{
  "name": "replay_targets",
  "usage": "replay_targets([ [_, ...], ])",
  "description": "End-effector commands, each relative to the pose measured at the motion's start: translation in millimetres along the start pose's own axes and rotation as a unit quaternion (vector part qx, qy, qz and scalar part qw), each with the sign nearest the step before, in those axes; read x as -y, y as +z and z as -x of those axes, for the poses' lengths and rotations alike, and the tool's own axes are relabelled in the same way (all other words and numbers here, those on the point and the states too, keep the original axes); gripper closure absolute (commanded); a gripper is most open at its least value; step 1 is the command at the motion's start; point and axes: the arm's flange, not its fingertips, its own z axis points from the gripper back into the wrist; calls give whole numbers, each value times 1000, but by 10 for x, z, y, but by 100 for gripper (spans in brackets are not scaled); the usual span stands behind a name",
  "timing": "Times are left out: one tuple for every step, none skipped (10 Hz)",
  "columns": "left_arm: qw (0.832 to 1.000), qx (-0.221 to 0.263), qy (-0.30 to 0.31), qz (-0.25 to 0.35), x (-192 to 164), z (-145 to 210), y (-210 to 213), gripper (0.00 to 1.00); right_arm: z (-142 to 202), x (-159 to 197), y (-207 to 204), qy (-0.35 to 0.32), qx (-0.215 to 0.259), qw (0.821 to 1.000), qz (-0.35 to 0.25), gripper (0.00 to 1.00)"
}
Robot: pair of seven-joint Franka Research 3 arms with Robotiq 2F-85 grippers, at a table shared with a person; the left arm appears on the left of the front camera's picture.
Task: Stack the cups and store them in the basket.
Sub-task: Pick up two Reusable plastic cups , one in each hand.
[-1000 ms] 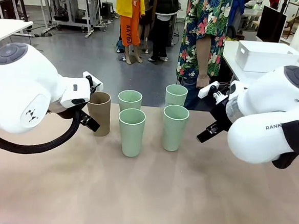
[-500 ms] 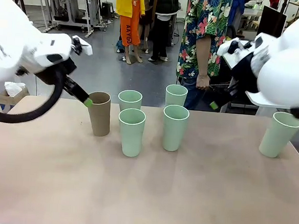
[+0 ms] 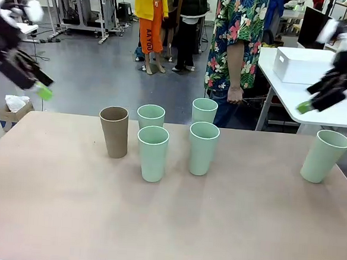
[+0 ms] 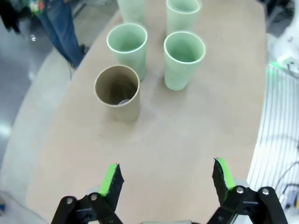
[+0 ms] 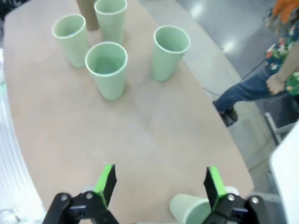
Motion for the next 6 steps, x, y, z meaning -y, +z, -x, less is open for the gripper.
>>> replay_targets([
  [998,38,-43,29,-224,316,147,0,538,250,258,8,83,996,-28,0],
  [996,58,-49,46,-352,507,226,0,799,317,443,5,132,991,-30,0],
  [994,78,-45,56,-448,680,192,0,1050,364,593,-16,171,985,-34,0],
  [992,100,-46,58,-492,763,128,0,1218,415,674,-35,192,980,-35,0],
  [990,122,-53,53,-499,816,81,0,1354,459,727,-56,211,975,-36,0],
  [986,152,-59,42,-496,884,48,0,1455,476,763,-67,231,970,-48,0],
])
